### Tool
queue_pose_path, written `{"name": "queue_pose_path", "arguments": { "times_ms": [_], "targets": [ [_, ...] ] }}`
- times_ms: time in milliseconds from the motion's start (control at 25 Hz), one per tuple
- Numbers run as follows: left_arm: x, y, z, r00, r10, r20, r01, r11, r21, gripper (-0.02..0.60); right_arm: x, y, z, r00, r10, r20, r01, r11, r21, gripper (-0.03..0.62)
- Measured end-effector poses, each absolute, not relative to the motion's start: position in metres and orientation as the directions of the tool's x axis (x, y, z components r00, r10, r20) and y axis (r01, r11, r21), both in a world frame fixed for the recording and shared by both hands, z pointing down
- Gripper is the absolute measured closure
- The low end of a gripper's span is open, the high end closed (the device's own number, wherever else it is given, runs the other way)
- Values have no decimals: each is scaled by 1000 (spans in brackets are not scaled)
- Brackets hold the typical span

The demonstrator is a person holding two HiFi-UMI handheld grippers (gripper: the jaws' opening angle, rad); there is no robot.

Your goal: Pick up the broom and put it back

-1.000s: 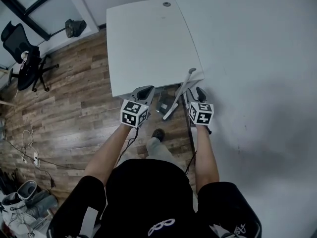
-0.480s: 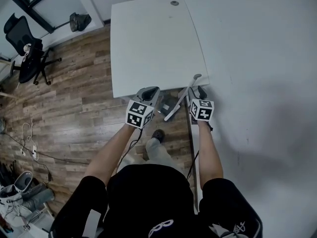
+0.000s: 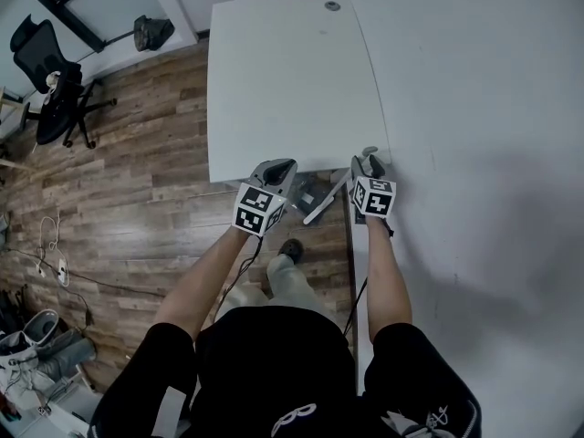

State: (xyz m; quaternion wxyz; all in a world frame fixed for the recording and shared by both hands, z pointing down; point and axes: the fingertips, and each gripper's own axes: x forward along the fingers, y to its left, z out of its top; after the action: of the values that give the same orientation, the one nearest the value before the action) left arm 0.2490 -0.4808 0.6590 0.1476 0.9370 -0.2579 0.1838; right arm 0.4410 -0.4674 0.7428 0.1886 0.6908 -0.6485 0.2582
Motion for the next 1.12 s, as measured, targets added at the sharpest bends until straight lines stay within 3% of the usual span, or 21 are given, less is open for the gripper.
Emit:
{"name": "queue_pose_path", "arguments": {
  "times_ms": [360,480,1120],
  "targets": [
    [237,-495,665,776,-459,432,-578,-792,197,574,442,-479,766,15,-770,638,-990,-101,-98,409],
    [234,-497,663,772,-467,431,-587,-784,202,574,443,-477,764,34,-771,636,-990,-113,-84,479],
    [218,-496,654,765,-493,415,-607,-766,211,574,437,-447,755,46,-785,618,-989,-121,-80,480]
  ]
}}
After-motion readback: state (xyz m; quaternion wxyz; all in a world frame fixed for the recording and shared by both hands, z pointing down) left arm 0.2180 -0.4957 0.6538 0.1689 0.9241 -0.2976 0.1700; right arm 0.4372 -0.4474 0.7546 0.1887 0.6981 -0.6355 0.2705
